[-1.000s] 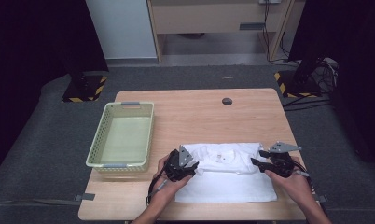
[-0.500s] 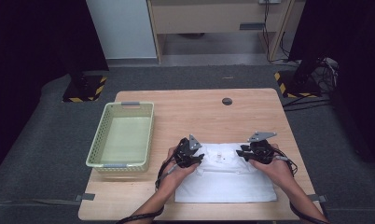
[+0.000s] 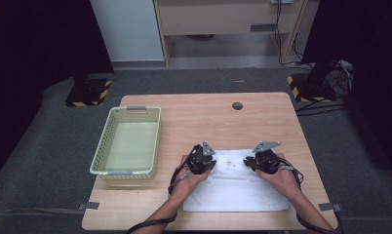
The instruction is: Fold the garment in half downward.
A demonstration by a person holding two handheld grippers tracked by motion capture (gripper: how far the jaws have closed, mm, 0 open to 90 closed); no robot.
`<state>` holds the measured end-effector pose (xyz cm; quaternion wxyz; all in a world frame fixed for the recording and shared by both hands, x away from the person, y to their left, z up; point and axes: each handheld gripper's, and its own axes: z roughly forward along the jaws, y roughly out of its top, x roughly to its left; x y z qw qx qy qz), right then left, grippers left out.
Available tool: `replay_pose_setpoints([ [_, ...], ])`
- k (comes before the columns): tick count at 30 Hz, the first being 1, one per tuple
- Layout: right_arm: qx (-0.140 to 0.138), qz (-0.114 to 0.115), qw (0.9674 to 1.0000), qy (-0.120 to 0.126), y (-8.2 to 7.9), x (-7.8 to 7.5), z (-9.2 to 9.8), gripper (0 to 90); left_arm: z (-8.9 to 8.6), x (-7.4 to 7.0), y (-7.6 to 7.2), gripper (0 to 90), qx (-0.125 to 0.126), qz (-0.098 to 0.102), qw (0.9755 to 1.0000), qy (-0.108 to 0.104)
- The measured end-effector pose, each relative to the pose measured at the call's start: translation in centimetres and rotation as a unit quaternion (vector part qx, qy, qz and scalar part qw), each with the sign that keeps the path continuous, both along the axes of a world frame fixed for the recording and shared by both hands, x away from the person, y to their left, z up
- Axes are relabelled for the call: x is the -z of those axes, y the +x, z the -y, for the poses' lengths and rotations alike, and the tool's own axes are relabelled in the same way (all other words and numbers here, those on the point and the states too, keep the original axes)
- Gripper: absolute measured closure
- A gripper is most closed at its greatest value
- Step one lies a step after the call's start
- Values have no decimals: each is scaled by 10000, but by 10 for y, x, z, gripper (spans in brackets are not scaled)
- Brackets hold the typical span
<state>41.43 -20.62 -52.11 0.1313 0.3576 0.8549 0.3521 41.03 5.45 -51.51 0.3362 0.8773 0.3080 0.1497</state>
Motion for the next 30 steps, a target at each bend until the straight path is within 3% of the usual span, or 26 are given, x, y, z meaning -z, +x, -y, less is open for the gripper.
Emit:
replay_pose_setpoints([
  [2, 17, -4, 10000, 76, -2, -3, 1, 795, 0, -6, -6, 813, 38, 135, 9999, 6],
  [6, -42, 15, 9998, 212, -12, -15, 5, 796, -3, -20, -18, 828, 149, 196, 9997, -57],
  [10, -184, 12, 9993, 320, -31, -24, 7, 797, -8, -32, -36, 833, 249, 107, 9995, -174],
  [14, -343, 24, 9989, 319, -51, -27, 8, 797, -11, -33, -58, 809, 401, 133, 9990, -156],
  [16, -426, 31, 9986, 308, -61, -28, 7, 796, -14, -30, -66, 717, 347, 137, 9992, -135],
  [18, -478, 32, 9983, 322, -69, -28, 7, 796, -17, -27, -72, 566, 228, 305, 9992, -105],
  [22, -493, 5, 9982, 329, -76, -26, 8, 794, -18, -26, -73, 381, 155, 649, 9978, 28],
  [25, -509, 8, 9981, 346, -80, -25, 10, 794, -20, -24, -72, 327, 100, 729, 9973, 14],
  [30, -584, 0, 9976, 377, -86, -23, 12, 790, -16, -20, -72, 296, 207, 637, 9978, -26],
])
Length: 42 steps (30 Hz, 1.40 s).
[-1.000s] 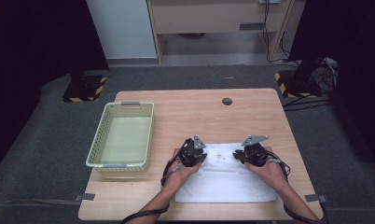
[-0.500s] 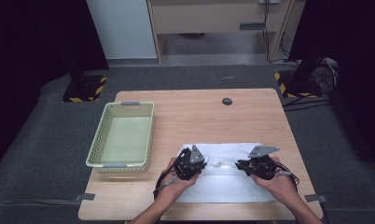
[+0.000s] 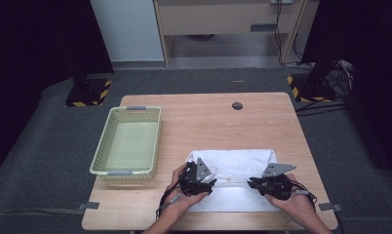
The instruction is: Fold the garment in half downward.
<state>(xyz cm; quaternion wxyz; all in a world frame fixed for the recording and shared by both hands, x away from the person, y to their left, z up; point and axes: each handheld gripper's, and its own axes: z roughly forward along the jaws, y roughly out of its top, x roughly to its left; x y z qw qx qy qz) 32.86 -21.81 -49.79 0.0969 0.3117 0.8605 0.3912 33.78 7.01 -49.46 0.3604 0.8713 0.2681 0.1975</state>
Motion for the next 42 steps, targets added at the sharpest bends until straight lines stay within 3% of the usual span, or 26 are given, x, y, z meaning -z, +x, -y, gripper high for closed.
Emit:
replay_pose_setpoints([
  [6, -123, 30, 9999, -86, -8, 0, 1, 767, 9, 8, -3, 297, 134, -134, 9998, 113],
  [9, -152, 50, 9998, -136, -9, 0, 1, 731, 10, 14, -4, 317, 184, -227, 9992, 288],
  [14, -132, 239, 9994, -229, -8, 0, -1, 542, 13, 20, -5, 345, 301, -342, 9980, 449],
  [17, -232, 292, 9986, -365, -9, 5, -5, 470, 15, 23, -6, 347, 287, -382, 9981, 396],
  [23, -499, 189, 9954, -791, -13, 20, -15, 458, 13, 25, -2, 347, 204, -413, 9985, 291],
  [30, -183, 89, 9983, -547, 2, 24, -12, 453, 12, 29, 12, 335, -13, -306, 9994, 131],
  [35, 40, 171, 9990, -414, 11, 27, -10, 440, 8, 30, 20, 298, -144, -184, 9996, 130],
  [38, 62, 197, 9986, -478, 9, 26, -12, 437, 6, 29, 19, 274, -180, -139, 9995, 208],
  [42, 3, 283, 9979, -580, 4, 22, -12, 468, 7, 23, 11, 274, -65, -151, 9998, 104],
])
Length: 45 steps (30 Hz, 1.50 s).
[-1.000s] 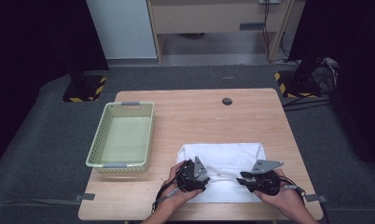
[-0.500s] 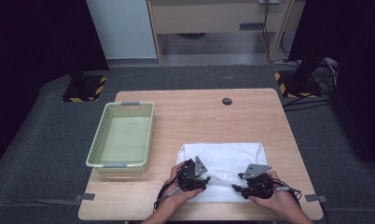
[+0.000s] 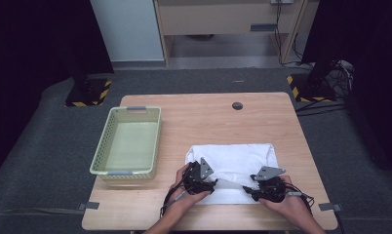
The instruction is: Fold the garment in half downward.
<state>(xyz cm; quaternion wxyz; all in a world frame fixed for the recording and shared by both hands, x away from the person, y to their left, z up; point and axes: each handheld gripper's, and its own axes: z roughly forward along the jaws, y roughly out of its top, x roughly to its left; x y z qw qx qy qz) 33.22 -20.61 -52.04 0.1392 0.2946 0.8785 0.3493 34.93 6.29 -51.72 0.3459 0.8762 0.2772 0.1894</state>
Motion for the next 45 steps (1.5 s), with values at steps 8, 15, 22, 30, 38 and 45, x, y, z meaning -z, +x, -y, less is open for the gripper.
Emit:
replay_pose_setpoints([
  [8, -17, -142, 9999, -55, -6, 0, 5, 483, 7, 1, -11, 302, 208, -114, 9994, 238],
  [15, 129, -177, 9997, 71, 1, 2, 7, 476, 3, 6, 4, 293, -7, -137, 9999, 72],
  [22, 243, -84, 9997, 37, 4, 3, 4, 466, 1, 6, 4, 283, -61, -128, 9999, 62],
  [30, 79, -56, 9999, -91, -6, -4, 5, 587, 8, 0, -11, 287, 205, -186, 9996, 86],
  [38, 1, -122, 9998, -175, -6, -2, 5, 619, 8, 4, -6, 296, 128, -262, 9995, 75],
  [45, 144, -87, 9998, -128, 0, -1, 5, 619, 7, 6, 0, 293, 28, -306, 9995, -27],
])
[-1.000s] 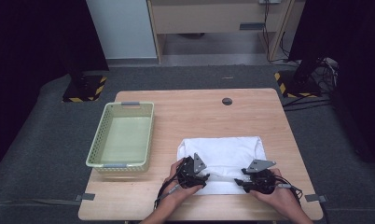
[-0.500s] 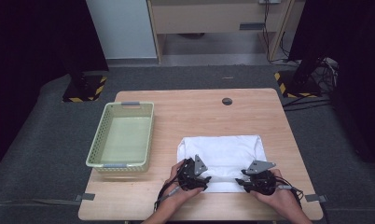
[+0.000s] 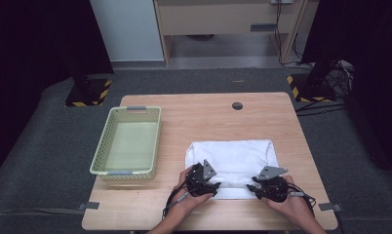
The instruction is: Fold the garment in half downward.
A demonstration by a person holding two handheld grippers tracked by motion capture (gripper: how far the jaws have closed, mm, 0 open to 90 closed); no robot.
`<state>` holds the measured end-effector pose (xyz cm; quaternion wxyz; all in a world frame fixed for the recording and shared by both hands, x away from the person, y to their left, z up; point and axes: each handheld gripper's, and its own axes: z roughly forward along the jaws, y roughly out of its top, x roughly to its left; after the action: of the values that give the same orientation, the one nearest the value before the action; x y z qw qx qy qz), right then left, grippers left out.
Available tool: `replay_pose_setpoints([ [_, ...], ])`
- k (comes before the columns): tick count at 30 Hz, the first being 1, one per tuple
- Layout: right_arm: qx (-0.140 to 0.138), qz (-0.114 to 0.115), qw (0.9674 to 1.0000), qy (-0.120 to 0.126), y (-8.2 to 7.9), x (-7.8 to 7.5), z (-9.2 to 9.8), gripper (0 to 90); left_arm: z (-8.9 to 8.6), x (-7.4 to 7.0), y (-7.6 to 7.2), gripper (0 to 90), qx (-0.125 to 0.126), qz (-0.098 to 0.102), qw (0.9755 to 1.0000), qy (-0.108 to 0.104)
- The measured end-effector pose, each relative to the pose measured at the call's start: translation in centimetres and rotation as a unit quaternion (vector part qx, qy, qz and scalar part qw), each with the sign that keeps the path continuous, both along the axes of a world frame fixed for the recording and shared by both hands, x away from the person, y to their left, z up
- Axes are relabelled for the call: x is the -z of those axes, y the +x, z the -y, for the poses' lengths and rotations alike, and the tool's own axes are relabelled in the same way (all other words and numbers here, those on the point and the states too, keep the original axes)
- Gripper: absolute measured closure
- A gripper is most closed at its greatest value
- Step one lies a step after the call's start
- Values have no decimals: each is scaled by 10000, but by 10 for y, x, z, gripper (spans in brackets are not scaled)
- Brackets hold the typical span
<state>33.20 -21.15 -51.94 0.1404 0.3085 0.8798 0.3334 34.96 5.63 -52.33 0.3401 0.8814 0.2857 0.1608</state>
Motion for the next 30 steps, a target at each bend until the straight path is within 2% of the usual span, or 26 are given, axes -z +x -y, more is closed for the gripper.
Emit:
replay_pose_setpoints([
  [3, -109, -11, 9999, -71, -4, -2, -1, 671, 1, -1, -3, 294, 35, -50, 10000, 24],
  [6, -185, -27, 9997, -129, -8, -4, -1, 675, 1, -2, -6, 295, 102, -63, 9999, 70],
  [10, -297, -23, 9994, -190, -13, -6, 0, 638, 1, -4, -11, 291, 157, -89, 9998, 105],
  [13, -370, -119, 9990, -222, -15, -8, 1, 587, -2, -5, -13, 283, 198, -172, 9996, 59],
  [19, -459, -218, 9984, -256, -17, -10, 3, 588, -5, -9, -19, 280, 322, -334, 9989, 20],
  [22, -510, -396, 9977, -196, -19, -12, 4, 557, -6, -11, -22, 278, 433, -388, 9983, 81],
  [27, -569, -377, 9976, -83, -19, -15, 7, 477, -8, -15, -24, 274, 438, -408, 9982, 9],
  [28, -523, -343, 9980, 36, -19, -18, 9, 443, -9, -18, -24, 274, 459, -388, 9982, -12],
  [30, -487, -329, 9982, 69, -18, -18, 9, 443, -10, -22, -24, 273, 446, -362, 9983, -62],
])
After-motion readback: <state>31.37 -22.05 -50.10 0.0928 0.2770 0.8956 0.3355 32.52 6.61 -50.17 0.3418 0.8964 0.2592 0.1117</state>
